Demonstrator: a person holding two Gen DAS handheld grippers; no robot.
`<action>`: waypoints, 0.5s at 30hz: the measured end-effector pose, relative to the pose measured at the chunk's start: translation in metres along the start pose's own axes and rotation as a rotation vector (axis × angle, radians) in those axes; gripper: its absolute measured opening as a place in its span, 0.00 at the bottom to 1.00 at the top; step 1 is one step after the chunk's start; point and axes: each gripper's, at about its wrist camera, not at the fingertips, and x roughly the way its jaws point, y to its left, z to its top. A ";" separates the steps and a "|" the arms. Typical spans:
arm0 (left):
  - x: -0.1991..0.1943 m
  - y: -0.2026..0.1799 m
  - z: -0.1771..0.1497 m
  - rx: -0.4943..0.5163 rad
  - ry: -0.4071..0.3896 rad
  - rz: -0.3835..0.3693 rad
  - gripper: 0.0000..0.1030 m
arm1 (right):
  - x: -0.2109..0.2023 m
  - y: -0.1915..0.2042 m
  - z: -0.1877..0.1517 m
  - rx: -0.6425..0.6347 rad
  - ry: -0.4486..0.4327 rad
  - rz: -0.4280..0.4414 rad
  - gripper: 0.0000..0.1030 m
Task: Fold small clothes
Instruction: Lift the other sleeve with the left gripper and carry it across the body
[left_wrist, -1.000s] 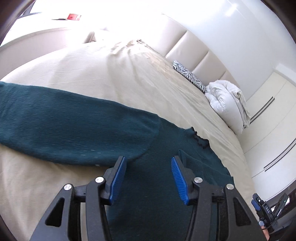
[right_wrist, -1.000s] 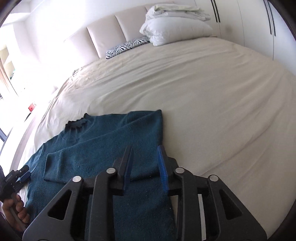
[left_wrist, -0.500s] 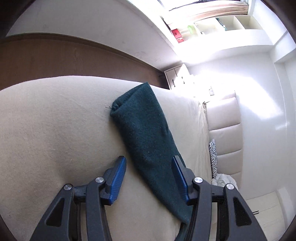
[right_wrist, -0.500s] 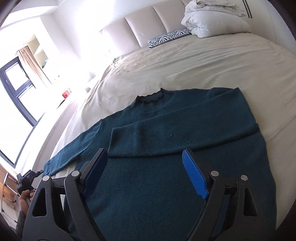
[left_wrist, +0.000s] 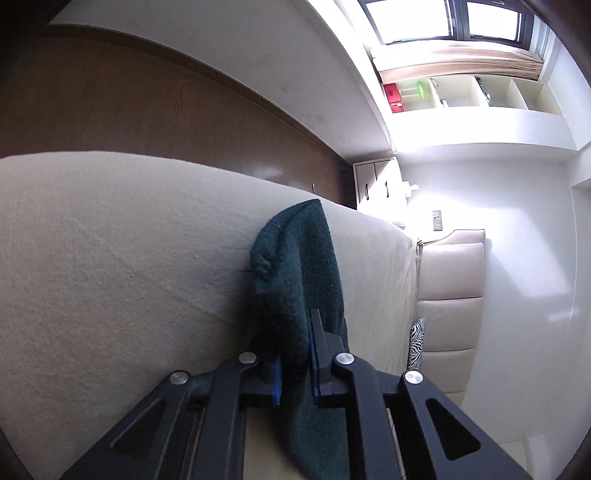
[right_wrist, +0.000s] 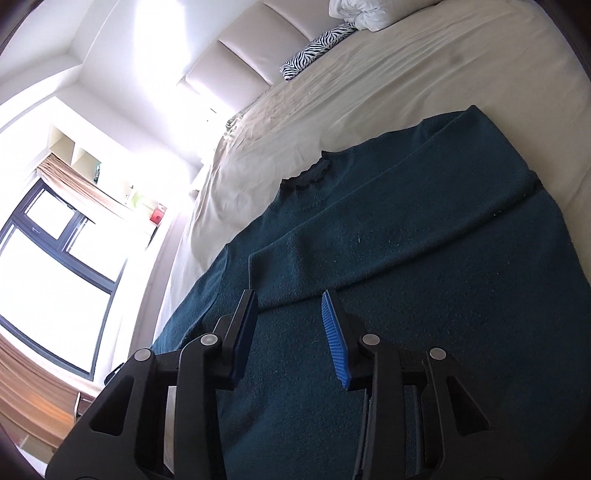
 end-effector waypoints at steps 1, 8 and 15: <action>0.002 -0.014 -0.005 0.056 -0.006 0.009 0.07 | 0.000 -0.003 0.002 0.009 0.001 0.002 0.33; 0.007 -0.146 -0.111 0.693 -0.009 0.091 0.08 | -0.002 -0.032 0.008 0.054 0.003 0.002 0.26; 0.030 -0.224 -0.327 1.404 0.019 0.096 0.07 | -0.007 -0.068 0.025 0.117 0.006 0.023 0.26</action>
